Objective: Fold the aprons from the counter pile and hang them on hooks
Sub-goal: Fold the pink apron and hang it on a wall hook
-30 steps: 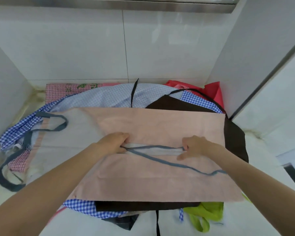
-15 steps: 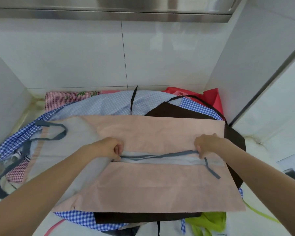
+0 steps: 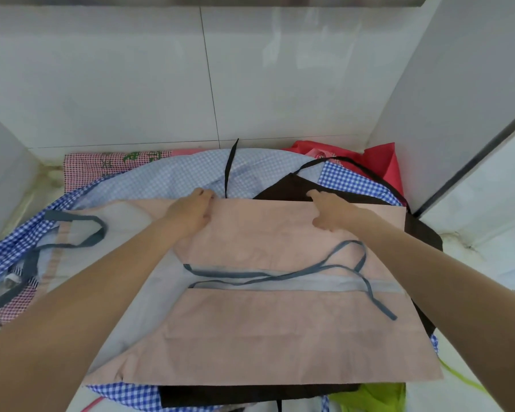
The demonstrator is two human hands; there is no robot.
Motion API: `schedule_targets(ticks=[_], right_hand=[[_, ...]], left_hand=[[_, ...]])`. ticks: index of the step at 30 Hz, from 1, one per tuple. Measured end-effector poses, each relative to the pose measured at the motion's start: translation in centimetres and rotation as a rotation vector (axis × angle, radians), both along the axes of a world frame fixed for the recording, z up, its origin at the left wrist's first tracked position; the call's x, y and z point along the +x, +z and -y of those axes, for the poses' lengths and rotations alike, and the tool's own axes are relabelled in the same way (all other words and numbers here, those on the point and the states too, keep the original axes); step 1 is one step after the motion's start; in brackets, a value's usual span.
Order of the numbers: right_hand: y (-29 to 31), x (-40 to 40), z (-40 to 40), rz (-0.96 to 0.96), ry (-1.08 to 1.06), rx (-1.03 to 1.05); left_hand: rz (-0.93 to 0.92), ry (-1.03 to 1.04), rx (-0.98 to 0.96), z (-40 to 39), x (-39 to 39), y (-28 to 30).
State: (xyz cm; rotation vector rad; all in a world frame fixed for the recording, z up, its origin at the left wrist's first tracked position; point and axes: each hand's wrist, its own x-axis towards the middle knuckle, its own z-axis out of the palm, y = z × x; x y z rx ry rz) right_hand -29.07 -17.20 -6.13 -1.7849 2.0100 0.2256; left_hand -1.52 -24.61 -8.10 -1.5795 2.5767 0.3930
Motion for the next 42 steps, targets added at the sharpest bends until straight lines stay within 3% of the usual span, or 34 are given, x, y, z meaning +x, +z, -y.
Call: schedule_targets(ticks=[6, 13, 16, 18, 23, 28, 32, 39, 42], right_hand=[[1.3, -0.8, 0.0, 0.034, -0.160, 0.029], [6.0, -0.5, -0.1, -0.350, -0.132, -0.224], [8.3, -0.2, -1.1, -0.420, -0.084, -0.108], [9.5, 0.4, -2.4, -0.448, 0.042, 0.129], [8.9, 1.5, -7.0, -0.347, 0.224, 0.478], [4.1, 2.8, -12.0, -0.302, 0.275, 0.625], [0.1, 4.4, -14.8, -0.384, 0.337, 0.582], [-3.5, 5.4, -17.8, -0.525, 0.417, 0.367], [-4.3, 5.4, -18.2, -0.568, 0.449, 0.328]], left_hand=[[0.100, 0.090, -0.020, 1.0, 1.2, 1.6], [0.007, 0.035, -0.296, 0.8, 1.7, 5.9], [0.047, -0.031, -0.364, -1.3, 1.9, 7.4], [0.142, -0.116, -0.377, -3.9, 2.1, 8.0], [0.466, -0.360, -0.187, -10.1, 3.0, 6.0], [0.505, -0.514, 0.053, -13.8, 4.9, 1.7], [0.338, -0.500, -0.074, -15.3, 5.7, -0.4], [0.534, -0.513, 0.090, -16.0, 7.3, -2.9], [0.508, -0.512, 0.117, -16.4, 6.9, -2.9]])
